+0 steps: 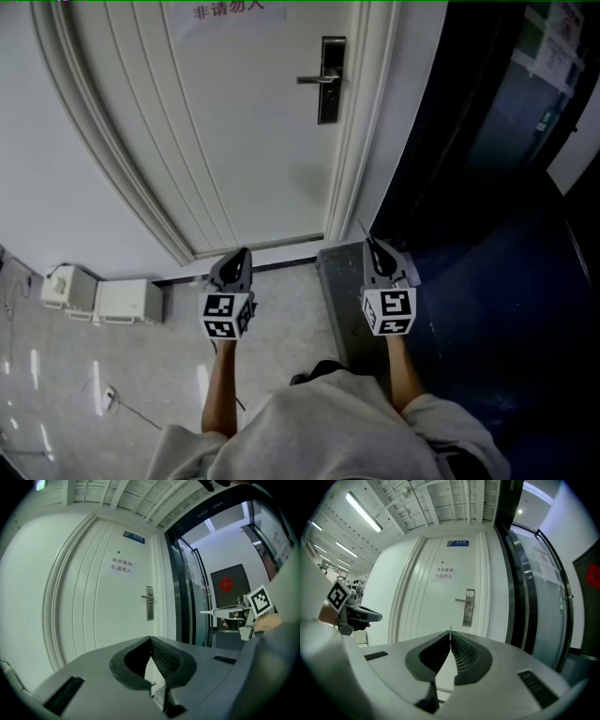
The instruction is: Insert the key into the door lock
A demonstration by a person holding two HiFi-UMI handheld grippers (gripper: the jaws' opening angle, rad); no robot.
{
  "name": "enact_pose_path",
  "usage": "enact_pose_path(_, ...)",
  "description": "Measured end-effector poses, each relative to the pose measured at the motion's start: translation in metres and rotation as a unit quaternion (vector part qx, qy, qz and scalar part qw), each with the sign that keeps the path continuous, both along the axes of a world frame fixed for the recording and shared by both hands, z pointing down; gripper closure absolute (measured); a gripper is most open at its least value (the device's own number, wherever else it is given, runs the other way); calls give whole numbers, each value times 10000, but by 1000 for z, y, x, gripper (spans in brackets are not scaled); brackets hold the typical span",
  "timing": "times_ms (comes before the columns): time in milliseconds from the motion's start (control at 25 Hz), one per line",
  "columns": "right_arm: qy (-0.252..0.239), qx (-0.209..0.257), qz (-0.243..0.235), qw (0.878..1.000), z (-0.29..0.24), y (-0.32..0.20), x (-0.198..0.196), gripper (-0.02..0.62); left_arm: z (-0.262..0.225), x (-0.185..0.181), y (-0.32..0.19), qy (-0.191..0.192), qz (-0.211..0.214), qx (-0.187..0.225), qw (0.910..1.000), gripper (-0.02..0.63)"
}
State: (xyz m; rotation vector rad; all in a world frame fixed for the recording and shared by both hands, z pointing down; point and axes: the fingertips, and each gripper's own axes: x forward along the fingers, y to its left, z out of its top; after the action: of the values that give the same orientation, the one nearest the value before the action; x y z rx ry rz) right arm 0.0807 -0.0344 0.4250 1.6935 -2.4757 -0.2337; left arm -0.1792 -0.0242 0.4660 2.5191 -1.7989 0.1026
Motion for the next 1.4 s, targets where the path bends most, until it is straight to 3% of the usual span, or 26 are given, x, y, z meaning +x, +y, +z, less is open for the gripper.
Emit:
enact_pose_path(360, -37, -104, -30, 9999, 11, -38, -2, 566, 8, 2, -37, -21, 22, -95, 9999, 589)
enact_pose_path(640, -72, -145, -115, 9998, 20, -97, -9, 566, 16, -6, -91, -73, -91, -150, 9998, 589)
enact_pose_path(1400, -144, 146, -542, 9983, -37, -381, 4, 565, -42, 31, -367, -133, -322, 5, 9994, 589)
